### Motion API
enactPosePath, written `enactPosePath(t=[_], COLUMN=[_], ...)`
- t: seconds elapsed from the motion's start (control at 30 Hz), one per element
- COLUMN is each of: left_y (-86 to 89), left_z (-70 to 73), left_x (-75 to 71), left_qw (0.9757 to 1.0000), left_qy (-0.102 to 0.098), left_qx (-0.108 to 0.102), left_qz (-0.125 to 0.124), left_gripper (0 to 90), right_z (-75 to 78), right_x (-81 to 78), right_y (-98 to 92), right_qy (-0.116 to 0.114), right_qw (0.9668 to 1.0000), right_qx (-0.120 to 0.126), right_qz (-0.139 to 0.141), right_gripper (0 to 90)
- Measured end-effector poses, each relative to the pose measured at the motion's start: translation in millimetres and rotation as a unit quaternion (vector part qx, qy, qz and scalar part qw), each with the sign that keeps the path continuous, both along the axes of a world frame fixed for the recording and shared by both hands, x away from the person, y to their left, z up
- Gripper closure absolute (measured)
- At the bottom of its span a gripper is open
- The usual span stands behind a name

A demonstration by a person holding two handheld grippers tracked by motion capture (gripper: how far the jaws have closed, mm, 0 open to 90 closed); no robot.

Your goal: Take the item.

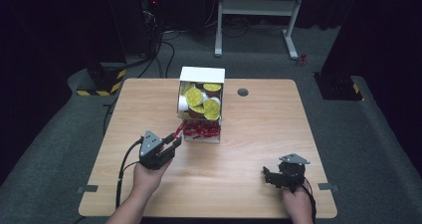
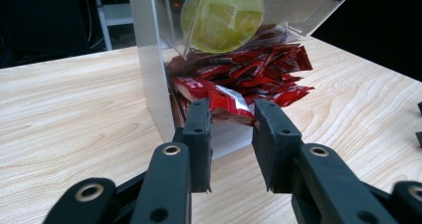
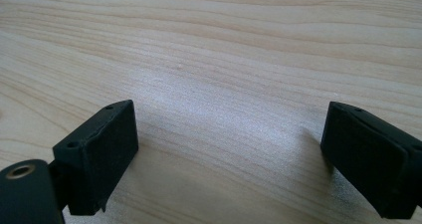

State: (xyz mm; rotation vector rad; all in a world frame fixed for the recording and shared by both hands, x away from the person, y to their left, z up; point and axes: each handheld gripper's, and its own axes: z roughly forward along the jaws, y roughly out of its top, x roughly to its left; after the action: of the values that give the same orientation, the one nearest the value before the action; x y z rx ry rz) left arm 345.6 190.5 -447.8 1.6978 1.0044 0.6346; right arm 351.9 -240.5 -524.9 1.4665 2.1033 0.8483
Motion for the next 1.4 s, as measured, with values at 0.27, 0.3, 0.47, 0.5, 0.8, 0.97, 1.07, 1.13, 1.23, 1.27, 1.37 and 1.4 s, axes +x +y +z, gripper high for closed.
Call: enactPosePath(t=[0.27,0.3,0.47,0.5,0.8,0.97,1.07,1.13,1.23,1.27,1.37,1.4], left_y=[3.7,3.7,8.6,8.6,11.6,14.0,15.0,15.8,17.3,17.9,19.1,19.2], left_z=[2.0,2.0,1.6,1.6,7.5,9.8,11.5,12.4,14.3,15.2,17.1,17.9], left_x=[-6.6,-6.6,-10.8,-10.8,-18.4,-21.0,-22.4,-23.1,-24.7,-25.2,-26.2,-26.7], left_qw=[1.0,1.0,0.9999,0.9999,0.9996,0.9994,0.9993,0.9993,0.9992,0.9992,0.9991,0.999], left_qy=[-0.002,-0.002,-0.005,-0.005,-0.01,-0.015,-0.019,-0.02,-0.023,-0.025,-0.027,-0.029], left_qx=[-0.007,-0.007,-0.012,-0.012,-0.022,-0.028,-0.029,-0.028,-0.029,-0.03,-0.032,-0.031], left_qz=[-0.002,-0.002,-0.004,-0.004,-0.012,-0.012,-0.012,-0.012,-0.011,-0.011,-0.012,-0.011], left_gripper=[69.2,69.2,69.2,69.2,69.5,69.6,69.7,69.8,69.9,69.9,70.0,70.1], right_z=[0.0,0.0,0.0,0.0,0.0,0.0,0.0,0.0,0.0,0.0,0.0,0.0], right_x=[0.0,0.0,0.0,0.0,0.0,0.0,0.0,0.0,0.0,0.0,0.0,0.0], right_y=[0.0,0.0,0.0,0.0,0.0,0.0,0.0,0.0,0.0,0.0,0.0,0.0], right_qy=[0.0,0.0,0.0,0.0,0.0,0.0,0.0,0.0,0.0,0.0,0.0,0.0], right_qw=[1.0,1.0,1.0,1.0,1.0,1.0,1.0,1.0,1.0,1.0,1.0,1.0], right_qx=[0.0,0.0,0.0,0.0,0.0,0.0,0.0,0.0,0.0,0.0,0.0,0.0], right_qz=[0.0,0.0,0.0,0.0,0.0,0.0,0.0,0.0,0.0,0.0,0.0,0.0], right_gripper=[7.8,7.8,7.8,7.8,7.8,7.8,7.8,7.8,7.8,7.8,7.8,7.8])
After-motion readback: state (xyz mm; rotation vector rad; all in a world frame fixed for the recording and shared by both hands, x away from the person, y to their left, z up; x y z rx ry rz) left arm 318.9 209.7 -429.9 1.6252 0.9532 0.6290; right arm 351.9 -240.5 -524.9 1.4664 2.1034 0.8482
